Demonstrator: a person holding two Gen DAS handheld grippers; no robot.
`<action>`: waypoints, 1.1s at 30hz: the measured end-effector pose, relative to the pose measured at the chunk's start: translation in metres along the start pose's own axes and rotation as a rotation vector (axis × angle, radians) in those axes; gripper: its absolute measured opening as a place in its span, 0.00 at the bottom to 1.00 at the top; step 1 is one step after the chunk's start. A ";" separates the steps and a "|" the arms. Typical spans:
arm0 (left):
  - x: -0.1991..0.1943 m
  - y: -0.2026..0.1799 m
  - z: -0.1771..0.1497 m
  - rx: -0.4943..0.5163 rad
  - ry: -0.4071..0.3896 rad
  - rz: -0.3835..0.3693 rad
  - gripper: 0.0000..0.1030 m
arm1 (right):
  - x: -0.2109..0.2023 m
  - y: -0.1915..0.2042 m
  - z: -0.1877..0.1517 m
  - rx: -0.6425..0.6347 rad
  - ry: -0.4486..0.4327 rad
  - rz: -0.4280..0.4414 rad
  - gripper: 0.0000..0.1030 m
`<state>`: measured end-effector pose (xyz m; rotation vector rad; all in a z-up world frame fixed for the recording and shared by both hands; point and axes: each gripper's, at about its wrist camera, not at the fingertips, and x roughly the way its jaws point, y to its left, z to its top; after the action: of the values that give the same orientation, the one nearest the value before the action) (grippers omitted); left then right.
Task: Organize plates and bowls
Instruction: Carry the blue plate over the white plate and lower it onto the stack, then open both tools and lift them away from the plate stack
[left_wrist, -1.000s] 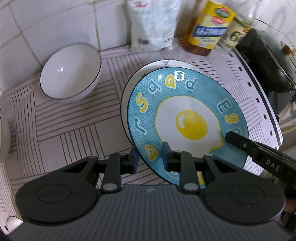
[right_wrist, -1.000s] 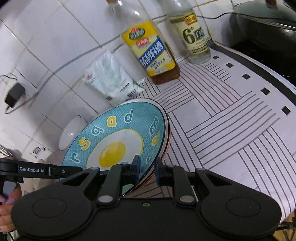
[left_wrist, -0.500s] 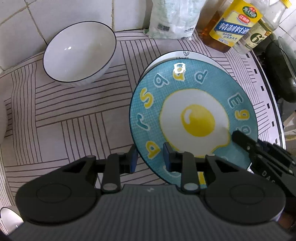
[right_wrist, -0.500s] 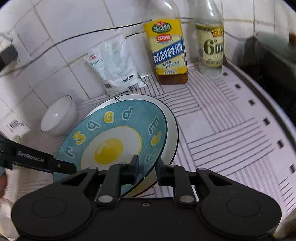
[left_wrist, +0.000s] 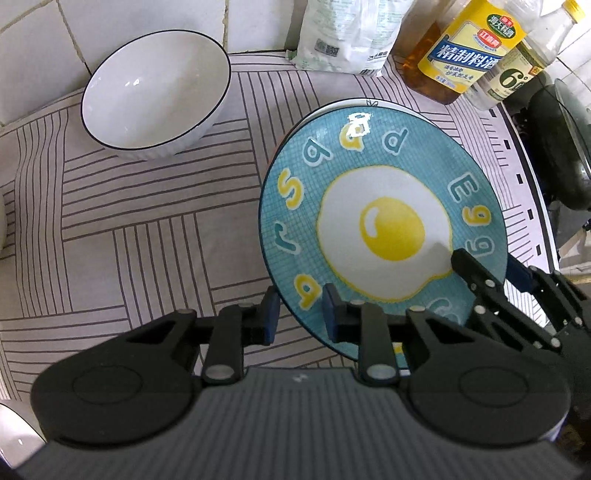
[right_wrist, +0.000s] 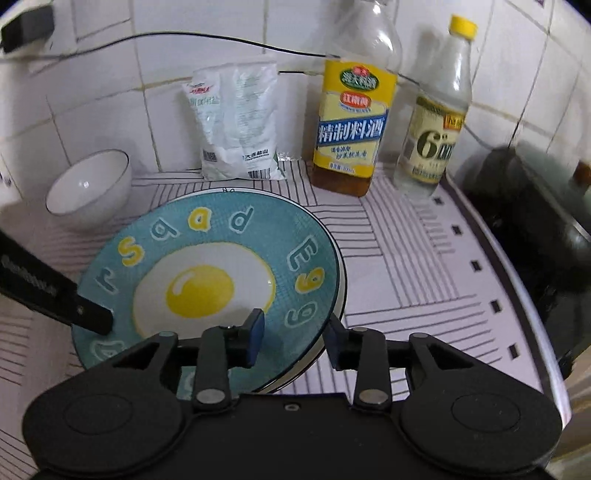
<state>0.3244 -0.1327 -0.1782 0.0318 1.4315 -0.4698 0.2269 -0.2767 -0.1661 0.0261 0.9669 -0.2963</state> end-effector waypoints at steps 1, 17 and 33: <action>0.000 0.001 0.000 -0.007 0.002 -0.003 0.21 | 0.001 0.001 -0.001 -0.019 -0.004 -0.019 0.39; -0.035 -0.012 -0.019 0.050 -0.032 -0.001 0.21 | -0.029 -0.014 -0.011 0.060 -0.037 0.043 0.38; -0.126 -0.012 -0.075 0.154 -0.105 0.050 0.44 | -0.103 -0.029 -0.004 0.148 -0.099 0.181 0.56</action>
<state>0.2420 -0.0843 -0.0660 0.1644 1.2867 -0.5323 0.1614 -0.2800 -0.0814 0.2312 0.8360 -0.2002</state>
